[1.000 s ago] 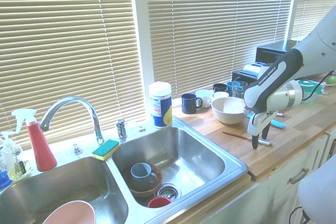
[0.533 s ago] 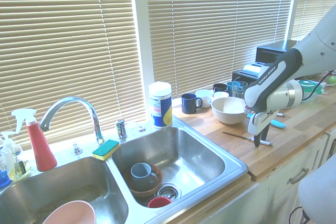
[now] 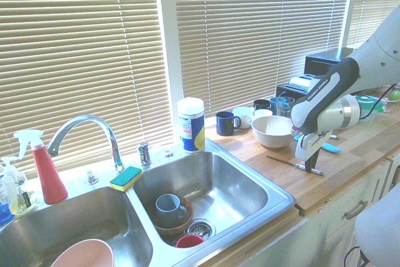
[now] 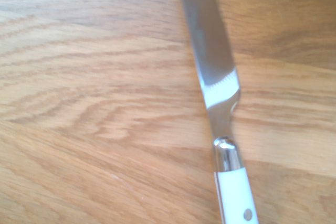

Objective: Put the knife into the sink

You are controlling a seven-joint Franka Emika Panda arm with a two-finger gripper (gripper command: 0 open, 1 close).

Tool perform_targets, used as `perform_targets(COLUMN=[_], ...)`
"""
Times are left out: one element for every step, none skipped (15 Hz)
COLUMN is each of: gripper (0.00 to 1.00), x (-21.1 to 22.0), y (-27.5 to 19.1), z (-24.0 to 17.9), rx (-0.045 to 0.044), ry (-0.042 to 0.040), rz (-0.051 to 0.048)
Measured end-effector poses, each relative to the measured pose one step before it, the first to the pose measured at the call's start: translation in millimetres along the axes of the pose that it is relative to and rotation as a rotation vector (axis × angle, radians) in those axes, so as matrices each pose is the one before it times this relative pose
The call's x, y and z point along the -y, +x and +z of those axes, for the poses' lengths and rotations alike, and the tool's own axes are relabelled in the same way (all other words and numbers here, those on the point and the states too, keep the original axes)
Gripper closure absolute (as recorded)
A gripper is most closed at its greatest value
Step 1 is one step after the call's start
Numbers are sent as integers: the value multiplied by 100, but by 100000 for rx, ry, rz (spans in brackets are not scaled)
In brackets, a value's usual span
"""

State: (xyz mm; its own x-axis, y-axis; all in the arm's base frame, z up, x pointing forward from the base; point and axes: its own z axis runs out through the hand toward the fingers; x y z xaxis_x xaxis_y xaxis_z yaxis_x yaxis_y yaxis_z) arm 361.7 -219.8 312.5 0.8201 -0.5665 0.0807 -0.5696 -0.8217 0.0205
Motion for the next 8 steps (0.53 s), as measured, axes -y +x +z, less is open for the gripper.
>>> perform_targets(gripper=[100,100,100,100,100,100,100,100], x=[-2,-51,-39,-4,-4,3,69,215], y=[12,20,4,0,-4,-69,-193,-254], z=[-39,-54,-8,-2,-12,-24,-27,-140], rx=[-127,-204,-25,-3,0,582,1572,1797], ry=[28,13,4,0,4,194,665,1094], rz=[8,83,90,10,6,95,148,-280])
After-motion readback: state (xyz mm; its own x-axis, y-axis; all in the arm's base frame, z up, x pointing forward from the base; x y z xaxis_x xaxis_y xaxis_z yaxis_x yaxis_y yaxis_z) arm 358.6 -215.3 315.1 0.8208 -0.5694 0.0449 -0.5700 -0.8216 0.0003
